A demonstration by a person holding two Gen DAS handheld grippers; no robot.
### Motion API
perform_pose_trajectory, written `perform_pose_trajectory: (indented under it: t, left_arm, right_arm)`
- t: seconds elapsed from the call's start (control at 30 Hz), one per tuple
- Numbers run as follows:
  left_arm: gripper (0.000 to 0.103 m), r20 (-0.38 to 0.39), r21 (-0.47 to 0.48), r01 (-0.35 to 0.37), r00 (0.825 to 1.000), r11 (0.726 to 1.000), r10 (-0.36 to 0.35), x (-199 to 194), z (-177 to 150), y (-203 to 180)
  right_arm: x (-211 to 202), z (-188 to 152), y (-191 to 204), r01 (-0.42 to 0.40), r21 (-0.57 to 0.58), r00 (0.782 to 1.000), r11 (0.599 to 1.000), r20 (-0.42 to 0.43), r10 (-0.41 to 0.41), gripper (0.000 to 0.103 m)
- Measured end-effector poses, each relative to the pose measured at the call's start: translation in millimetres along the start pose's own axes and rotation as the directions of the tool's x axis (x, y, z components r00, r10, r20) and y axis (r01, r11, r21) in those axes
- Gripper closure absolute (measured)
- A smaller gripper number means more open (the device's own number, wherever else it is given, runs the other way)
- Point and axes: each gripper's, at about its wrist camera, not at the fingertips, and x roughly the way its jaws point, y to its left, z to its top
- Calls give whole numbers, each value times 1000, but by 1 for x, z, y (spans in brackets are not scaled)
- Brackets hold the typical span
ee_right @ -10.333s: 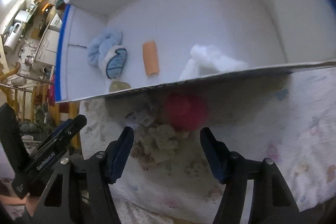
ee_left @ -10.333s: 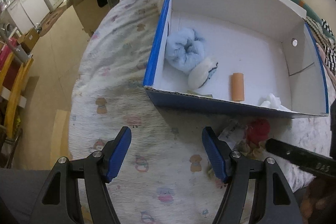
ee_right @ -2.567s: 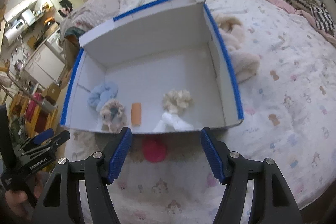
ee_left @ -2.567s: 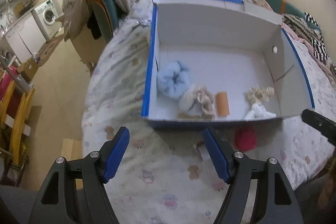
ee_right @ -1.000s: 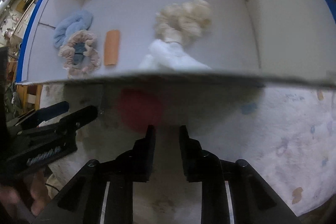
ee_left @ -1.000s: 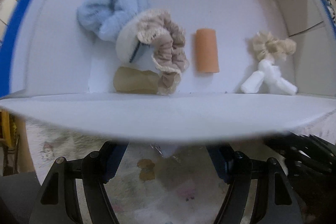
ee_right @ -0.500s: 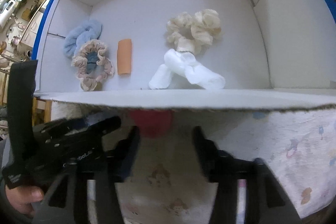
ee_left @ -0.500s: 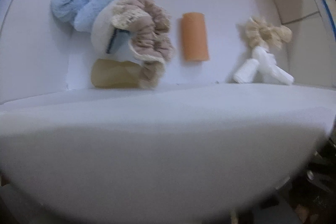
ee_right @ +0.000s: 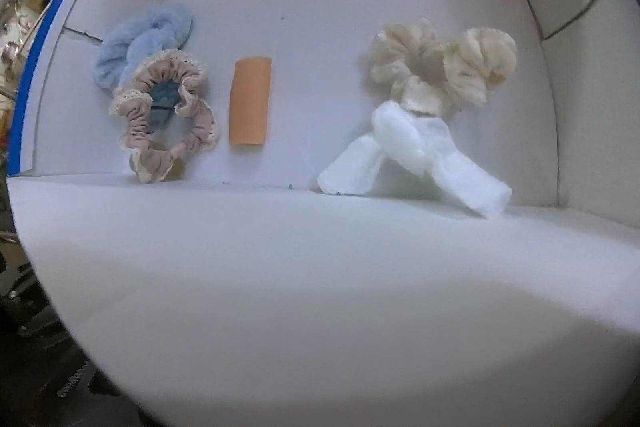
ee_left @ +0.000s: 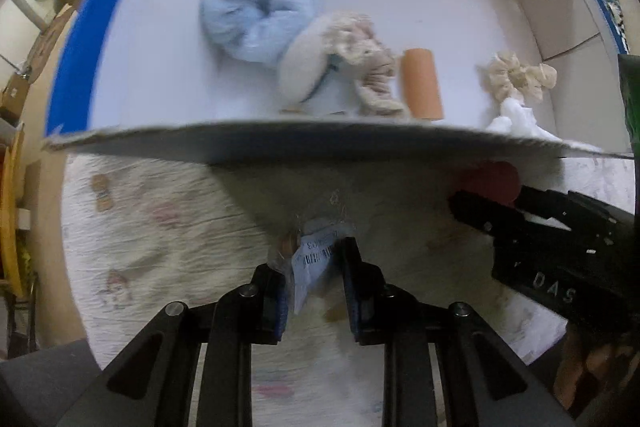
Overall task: Organize soft objects
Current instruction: 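Grasp the pink rubber duck with the right gripper while the left gripper lifts the bag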
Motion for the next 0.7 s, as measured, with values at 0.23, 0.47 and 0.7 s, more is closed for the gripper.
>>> perform_pose_trajectory:
  t: [0.23, 0.47, 0.7]
  left_arm:
    - [82, 17, -10, -12, 1000, 1000, 13, -9, -3, 14]
    - [82, 57, 15, -28, 998, 999, 28, -22, -9, -2]
    - [82, 105, 5, -48, 993, 999, 47, -49, -21, -3]
  right_arm:
    - [-6, -3, 5, -5, -41, 1000, 999, 5, 5, 55]
    - [-24, -28, 28, -10, -90, 999, 996, 41, 14, 55]
    - [-60, -53, 43, 0, -146, 994, 989, 111, 16, 55]
